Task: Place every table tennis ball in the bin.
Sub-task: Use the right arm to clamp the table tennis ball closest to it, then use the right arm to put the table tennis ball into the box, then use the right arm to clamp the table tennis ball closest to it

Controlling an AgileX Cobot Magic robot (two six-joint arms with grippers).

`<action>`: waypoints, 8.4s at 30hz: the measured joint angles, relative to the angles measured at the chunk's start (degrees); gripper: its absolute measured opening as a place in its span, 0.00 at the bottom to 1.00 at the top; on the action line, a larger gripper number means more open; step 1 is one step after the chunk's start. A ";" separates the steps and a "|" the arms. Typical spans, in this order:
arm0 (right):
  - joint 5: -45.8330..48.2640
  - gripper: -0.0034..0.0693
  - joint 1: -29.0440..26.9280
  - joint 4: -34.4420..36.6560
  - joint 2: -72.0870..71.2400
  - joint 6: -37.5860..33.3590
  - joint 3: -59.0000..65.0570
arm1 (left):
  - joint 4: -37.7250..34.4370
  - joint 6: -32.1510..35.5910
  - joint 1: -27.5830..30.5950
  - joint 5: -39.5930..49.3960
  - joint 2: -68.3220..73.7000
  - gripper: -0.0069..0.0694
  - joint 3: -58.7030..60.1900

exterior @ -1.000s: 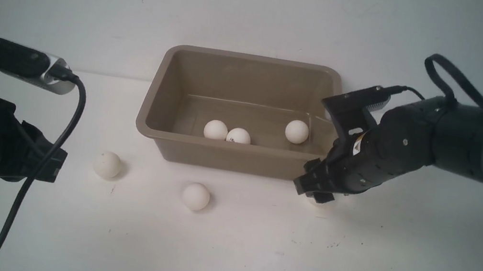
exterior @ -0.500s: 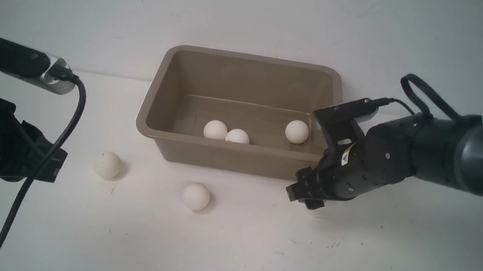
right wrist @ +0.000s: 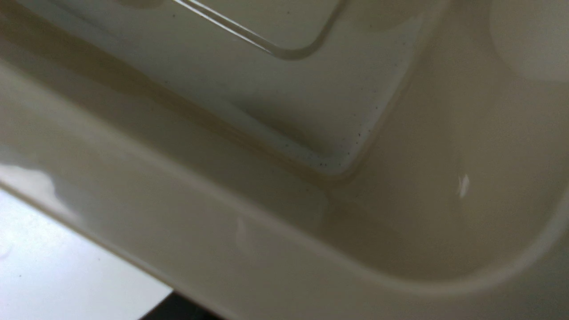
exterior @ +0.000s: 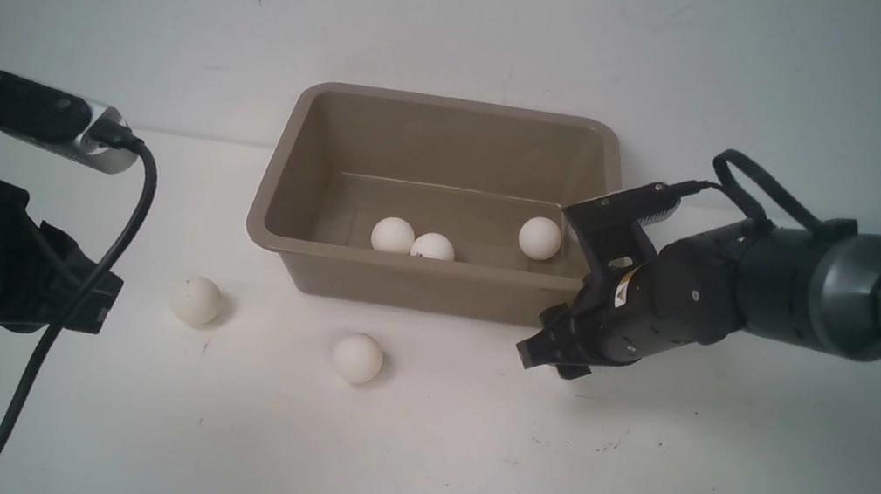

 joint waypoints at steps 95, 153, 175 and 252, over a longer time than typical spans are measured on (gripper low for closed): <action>23.46 0.58 -27.87 67.18 8.31 -103.95 -14.26 | 0.02 0.00 0.00 1.78 0.00 0.13 0.00; 10.29 0.41 -21.20 93.22 17.81 -124.71 -15.81 | 0.13 0.04 0.00 2.75 0.00 0.13 0.00; 5.30 0.53 -21.10 100.97 17.91 -133.35 -16.68 | 0.13 0.04 0.00 2.75 0.00 0.13 0.00; -13.20 0.10 -20.11 102.05 19.16 -129.19 -22.86 | 0.35 0.04 0.00 4.39 0.00 0.13 0.00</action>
